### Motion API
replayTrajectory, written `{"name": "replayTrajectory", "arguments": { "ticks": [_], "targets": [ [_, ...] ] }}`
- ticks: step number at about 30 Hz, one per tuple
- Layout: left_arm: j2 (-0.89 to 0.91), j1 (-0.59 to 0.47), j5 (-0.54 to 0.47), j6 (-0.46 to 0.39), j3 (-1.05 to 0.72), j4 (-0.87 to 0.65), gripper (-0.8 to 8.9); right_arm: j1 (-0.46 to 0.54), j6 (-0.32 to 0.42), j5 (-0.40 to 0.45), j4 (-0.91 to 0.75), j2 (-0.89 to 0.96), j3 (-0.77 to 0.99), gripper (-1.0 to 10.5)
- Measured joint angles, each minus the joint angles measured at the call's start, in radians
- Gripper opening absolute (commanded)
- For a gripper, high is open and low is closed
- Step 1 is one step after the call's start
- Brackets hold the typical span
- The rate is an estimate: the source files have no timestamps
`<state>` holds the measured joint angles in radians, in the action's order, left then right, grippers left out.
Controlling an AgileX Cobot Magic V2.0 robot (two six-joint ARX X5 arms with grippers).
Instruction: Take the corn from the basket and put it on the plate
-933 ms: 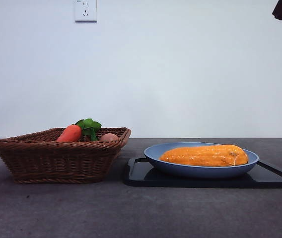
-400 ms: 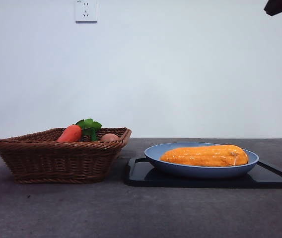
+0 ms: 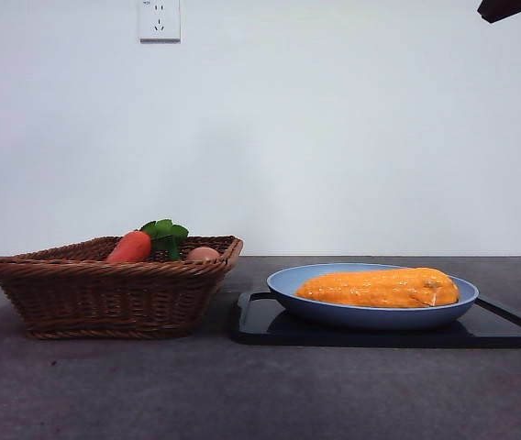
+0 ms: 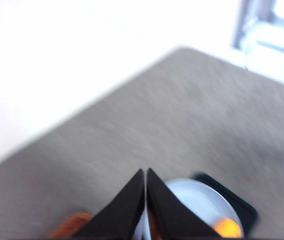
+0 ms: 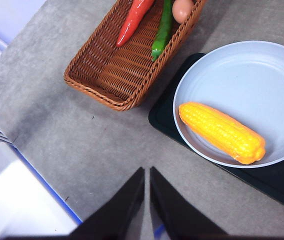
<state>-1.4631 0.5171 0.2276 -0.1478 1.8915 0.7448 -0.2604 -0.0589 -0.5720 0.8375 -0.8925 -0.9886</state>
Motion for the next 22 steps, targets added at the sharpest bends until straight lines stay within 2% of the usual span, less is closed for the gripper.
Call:
{"name": "replayTrajectory", "arguments": {
  "ticks": [5,11,15,22],
  "targets": [
    [0.171,-0.185,-0.003,0.000,-0.050,-0.008,0.07,0.000,0.000,0.000,0.000,0.000,0.000,0.0],
    [0.400,-0.380,-0.002,-0.010,-0.278,-0.068,0.07,0.000,0.000,0.000,0.000,0.000,0.000,0.0],
    [0.570,-0.486,-0.004,-0.026,-0.507,-0.218,0.08,0.000,0.000,0.000,0.000,0.000,0.000,0.0],
    [0.838,-0.547,-0.001,-0.030,-0.932,-0.534,0.08,0.000,0.000,0.000,0.000,0.000,0.000,0.0]
  ]
}}
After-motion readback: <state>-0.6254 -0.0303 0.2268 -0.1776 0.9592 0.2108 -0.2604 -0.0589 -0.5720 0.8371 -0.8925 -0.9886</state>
